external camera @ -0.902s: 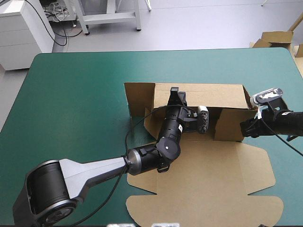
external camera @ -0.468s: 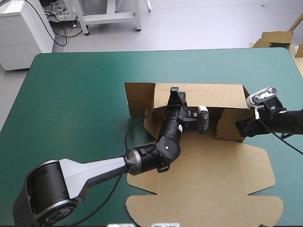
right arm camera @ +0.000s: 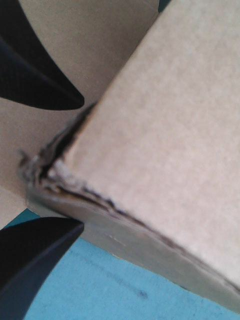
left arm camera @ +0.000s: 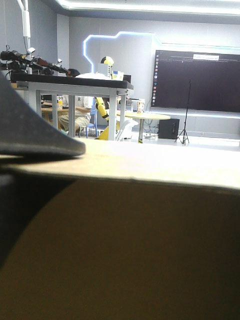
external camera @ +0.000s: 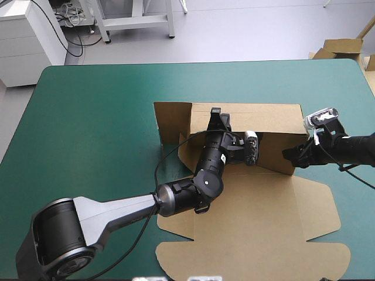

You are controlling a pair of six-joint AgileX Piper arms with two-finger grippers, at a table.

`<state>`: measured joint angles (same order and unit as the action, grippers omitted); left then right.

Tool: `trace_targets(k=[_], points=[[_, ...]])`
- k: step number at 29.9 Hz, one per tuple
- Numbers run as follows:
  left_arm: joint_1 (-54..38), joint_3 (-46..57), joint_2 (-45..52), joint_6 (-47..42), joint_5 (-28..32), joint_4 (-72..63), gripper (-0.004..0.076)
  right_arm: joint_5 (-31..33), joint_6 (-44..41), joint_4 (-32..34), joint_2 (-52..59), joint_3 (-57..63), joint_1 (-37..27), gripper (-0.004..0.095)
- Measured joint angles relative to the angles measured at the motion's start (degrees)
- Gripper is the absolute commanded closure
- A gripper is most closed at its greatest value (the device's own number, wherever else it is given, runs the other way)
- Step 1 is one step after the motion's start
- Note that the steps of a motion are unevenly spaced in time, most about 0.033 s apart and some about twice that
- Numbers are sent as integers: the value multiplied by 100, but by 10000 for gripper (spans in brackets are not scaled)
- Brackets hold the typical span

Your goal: Fold the box

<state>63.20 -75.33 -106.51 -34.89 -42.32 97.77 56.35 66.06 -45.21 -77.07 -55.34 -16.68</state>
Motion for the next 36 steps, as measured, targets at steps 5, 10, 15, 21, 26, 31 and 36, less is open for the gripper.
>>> trace_targets(k=[5, 10, 15, 21, 26, 31, 36], points=[[0, 0, 0, 0, 0, 0, 731, -217, -25, -99, 0, 4, 0, 479], [0, 0, 0, 0, 0, 0, 731, -437, 184, -101, 0, 4, 45, 713], [-7, 0, 0, 0, -131, -48, 731, -1074, 228, 82, 0, 6, 454, 727], [-14, 0, 0, 0, -244, -110, 731, -1585, 47, 175, -6, 25, 740, 925], [-14, 0, 0, 0, -263, -127, 731, -1715, -189, 150, -28, 79, 752, 908], [-14, 0, 0, 0, -263, -127, 706, -1861, -328, 32, 5, 222, 776, 908], [-14, 11, 0, -26, -235, -53, 477, -1928, -449, -2, 9, 251, 786, 908]])
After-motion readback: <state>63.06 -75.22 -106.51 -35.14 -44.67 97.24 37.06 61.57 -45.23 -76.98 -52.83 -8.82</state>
